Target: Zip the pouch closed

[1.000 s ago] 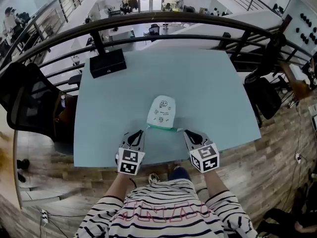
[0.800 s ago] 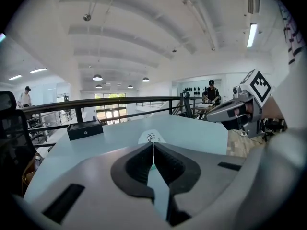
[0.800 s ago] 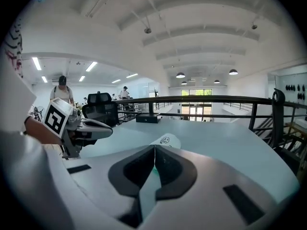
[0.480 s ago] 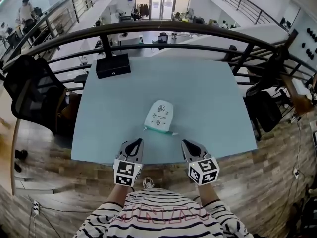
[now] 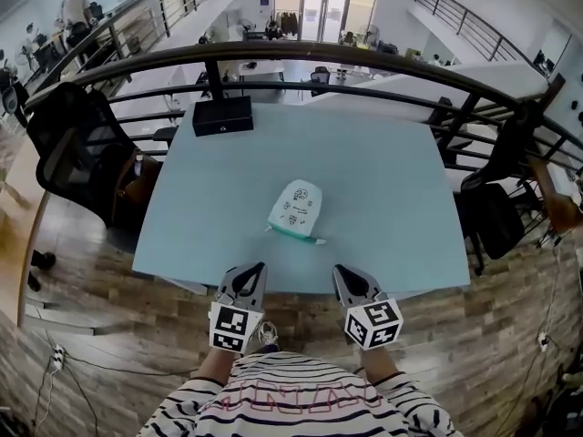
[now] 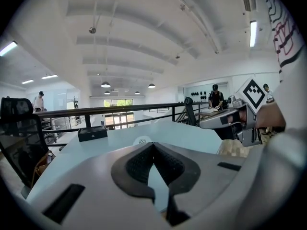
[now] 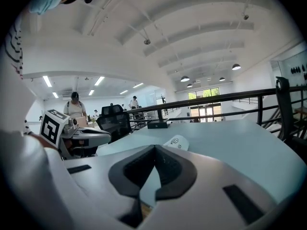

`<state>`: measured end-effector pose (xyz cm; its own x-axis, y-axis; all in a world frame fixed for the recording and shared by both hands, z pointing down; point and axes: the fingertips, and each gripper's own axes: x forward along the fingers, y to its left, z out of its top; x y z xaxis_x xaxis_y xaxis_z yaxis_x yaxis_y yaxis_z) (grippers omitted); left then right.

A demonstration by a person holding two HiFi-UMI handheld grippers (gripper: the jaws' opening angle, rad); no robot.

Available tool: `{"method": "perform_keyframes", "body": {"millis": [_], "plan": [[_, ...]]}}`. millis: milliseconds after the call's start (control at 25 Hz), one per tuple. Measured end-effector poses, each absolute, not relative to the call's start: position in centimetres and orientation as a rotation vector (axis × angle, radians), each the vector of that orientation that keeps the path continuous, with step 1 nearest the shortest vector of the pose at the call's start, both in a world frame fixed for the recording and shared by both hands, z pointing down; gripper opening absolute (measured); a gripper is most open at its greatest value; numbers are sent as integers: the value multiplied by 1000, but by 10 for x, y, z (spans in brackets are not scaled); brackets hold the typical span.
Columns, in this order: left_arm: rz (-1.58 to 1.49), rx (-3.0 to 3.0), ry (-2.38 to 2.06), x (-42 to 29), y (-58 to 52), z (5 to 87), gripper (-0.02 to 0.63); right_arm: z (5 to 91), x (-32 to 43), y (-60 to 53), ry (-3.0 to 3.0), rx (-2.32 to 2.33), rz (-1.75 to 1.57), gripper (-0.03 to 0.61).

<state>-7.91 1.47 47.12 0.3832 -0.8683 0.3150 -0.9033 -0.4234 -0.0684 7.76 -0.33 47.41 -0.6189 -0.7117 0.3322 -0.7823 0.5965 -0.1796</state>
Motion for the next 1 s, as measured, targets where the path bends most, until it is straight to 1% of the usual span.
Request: {"method": "perform_keyframes", "body": {"millis": [1000], "plan": [[529, 2472, -1702, -53, 98, 469, 26, 486, 88, 68, -2668, 1090, 500, 28]]}}
